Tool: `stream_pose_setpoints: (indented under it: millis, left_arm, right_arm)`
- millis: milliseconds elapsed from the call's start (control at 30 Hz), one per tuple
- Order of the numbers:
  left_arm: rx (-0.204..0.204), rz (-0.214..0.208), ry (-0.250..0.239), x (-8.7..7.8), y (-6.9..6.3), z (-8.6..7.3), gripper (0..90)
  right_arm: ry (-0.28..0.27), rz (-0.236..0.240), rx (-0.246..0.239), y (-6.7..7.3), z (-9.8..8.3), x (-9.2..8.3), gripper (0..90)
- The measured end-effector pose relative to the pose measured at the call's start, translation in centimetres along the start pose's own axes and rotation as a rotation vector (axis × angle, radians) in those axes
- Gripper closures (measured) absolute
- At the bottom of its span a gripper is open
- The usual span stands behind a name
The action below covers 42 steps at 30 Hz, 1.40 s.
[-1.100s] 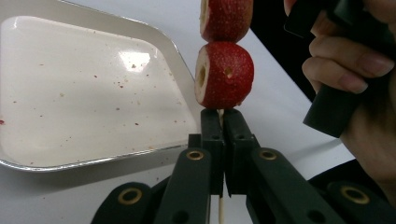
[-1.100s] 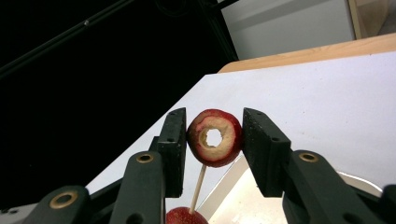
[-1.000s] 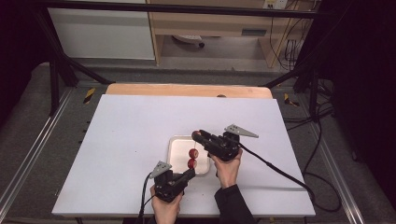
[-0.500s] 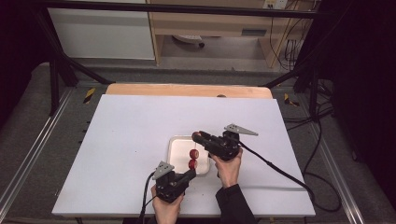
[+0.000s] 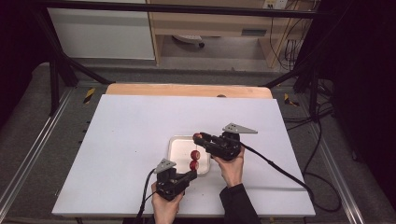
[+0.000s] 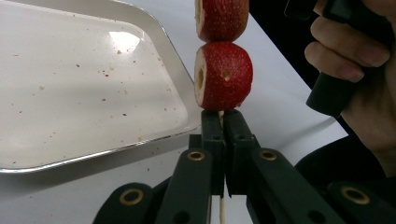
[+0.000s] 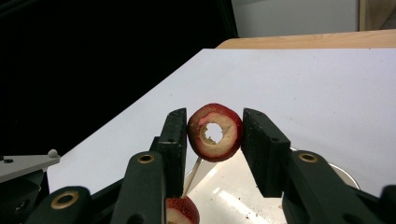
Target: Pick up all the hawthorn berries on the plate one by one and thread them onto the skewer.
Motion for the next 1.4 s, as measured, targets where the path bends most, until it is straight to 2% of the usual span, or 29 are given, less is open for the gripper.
stream_pose_setpoints:
  millis: [100,167,367,433,533,600,700,867,1033,1133,1233,1400]
  left_arm:
    - [0.009,0.004,-0.014,-0.07,-0.27,0.15,88.5]
    - [0.003,0.012,-0.030,-0.11,-0.35,0.12,88.5]
    - [-0.012,0.001,-0.048,0.30,-1.04,-0.16,87.6]
    - [-0.008,0.018,-0.050,0.23,-0.93,-0.22,87.7]
    - [-0.019,0.008,-0.044,0.15,-0.59,-0.44,88.5]
    - [-0.027,0.001,-0.049,0.07,-0.49,-0.27,88.5]
    - [-0.034,-0.007,-0.046,0.10,-0.55,-0.18,88.4]
    - [-0.099,-0.054,-0.047,0.13,-0.30,-0.12,88.6]
    - [-0.081,-0.032,-0.056,-0.07,-0.29,-0.06,88.6]
    - [-0.051,0.000,-0.043,0.30,-0.52,-0.09,88.7]
    - [-0.022,0.027,-0.054,0.52,-0.52,-0.10,88.7]
    - [-0.027,0.023,-0.045,0.52,-0.19,0.10,88.7]
  right_arm:
    - [-0.011,-0.012,-0.010,-0.05,0.10,-0.06,62.3]
    - [-0.024,-0.020,-0.012,0.00,0.14,-0.11,62.3]
    - [-0.063,-0.042,-0.002,0.27,-0.40,0.31,62.3]
    - [-0.063,-0.050,0.002,0.28,-0.46,0.33,62.3]
    - [-0.084,-0.063,-0.004,0.21,-0.24,0.13,62.3]
    - [-0.075,-0.046,0.009,0.22,-0.18,0.11,62.3]
    - [-0.064,-0.050,0.003,0.29,-0.48,0.17,62.3]
    - [-0.065,-0.042,-0.026,0.32,-0.49,0.02,62.3]
    - [-0.041,-0.052,-0.045,0.16,-0.25,-0.56,62.4]
    - [-0.041,-0.046,-0.026,0.10,-0.37,-0.43,62.4]
    - [-0.045,-0.042,0.005,0.07,-0.36,-0.33,62.6]
    - [-0.050,-0.021,0.029,0.09,-0.14,-0.51,62.7]
Point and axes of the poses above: each handheld gripper's, and its own axes: x roughly forward along the jaws, z roughly out of its top, y roughly to its left, the point moved 3 cm from there along x, roughly forward along the jaws, and after that the axes turned 1 degree about -z, right-handed, at the moved point
